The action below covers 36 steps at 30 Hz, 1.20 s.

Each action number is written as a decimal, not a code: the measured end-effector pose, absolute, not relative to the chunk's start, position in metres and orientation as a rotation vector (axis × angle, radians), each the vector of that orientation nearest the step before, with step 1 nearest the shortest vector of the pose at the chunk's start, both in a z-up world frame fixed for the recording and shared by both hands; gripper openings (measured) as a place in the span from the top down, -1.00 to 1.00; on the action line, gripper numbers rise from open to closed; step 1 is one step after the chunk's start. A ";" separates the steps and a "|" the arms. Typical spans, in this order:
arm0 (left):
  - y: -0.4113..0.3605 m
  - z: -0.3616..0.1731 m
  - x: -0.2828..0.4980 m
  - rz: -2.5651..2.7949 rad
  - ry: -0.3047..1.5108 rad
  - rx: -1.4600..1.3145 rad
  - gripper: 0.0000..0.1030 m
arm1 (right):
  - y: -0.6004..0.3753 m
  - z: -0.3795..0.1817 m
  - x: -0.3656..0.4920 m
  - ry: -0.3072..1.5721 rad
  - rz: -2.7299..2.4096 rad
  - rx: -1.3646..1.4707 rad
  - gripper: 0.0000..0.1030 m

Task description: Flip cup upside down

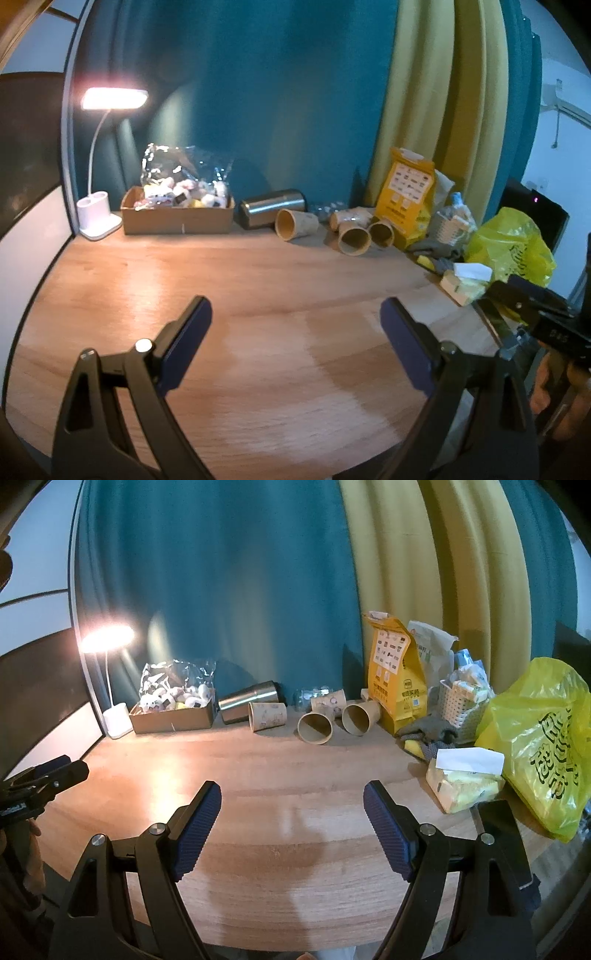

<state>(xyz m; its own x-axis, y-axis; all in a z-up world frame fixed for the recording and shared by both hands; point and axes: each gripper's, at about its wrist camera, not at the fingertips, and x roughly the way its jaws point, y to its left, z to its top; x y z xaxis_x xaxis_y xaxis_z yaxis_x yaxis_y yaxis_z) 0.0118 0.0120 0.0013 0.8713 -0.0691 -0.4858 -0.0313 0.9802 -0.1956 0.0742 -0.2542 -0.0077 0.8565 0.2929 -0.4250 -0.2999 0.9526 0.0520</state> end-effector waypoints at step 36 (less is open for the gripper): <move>0.010 0.014 0.007 -0.031 0.501 -0.176 -0.82 | -0.252 -0.015 0.084 0.467 0.331 -0.014 -0.60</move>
